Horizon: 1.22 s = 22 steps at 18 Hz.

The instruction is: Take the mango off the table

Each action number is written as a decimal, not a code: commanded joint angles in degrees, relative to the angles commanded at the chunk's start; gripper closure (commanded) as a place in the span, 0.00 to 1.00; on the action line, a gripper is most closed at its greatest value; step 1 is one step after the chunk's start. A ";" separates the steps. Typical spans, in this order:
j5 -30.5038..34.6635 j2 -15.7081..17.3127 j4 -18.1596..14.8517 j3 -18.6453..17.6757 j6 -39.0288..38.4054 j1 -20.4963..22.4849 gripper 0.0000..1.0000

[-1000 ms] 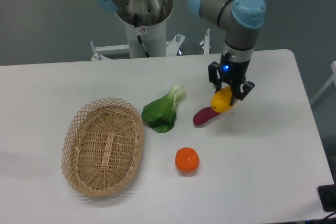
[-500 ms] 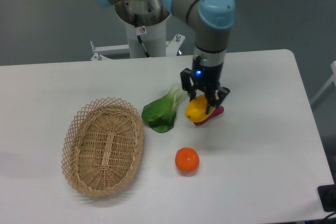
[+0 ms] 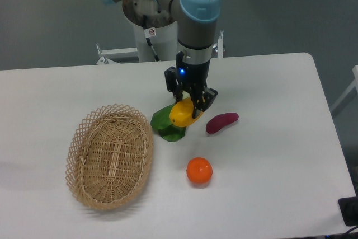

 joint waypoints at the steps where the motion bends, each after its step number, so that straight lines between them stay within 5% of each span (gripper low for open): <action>1: 0.00 0.09 -0.26 -0.17 0.35 0.26 0.50; 12: 0.01 -2.20 -0.09 4.13 0.62 1.93 0.50; 22: 0.44 -2.72 0.17 4.22 -0.61 1.76 0.50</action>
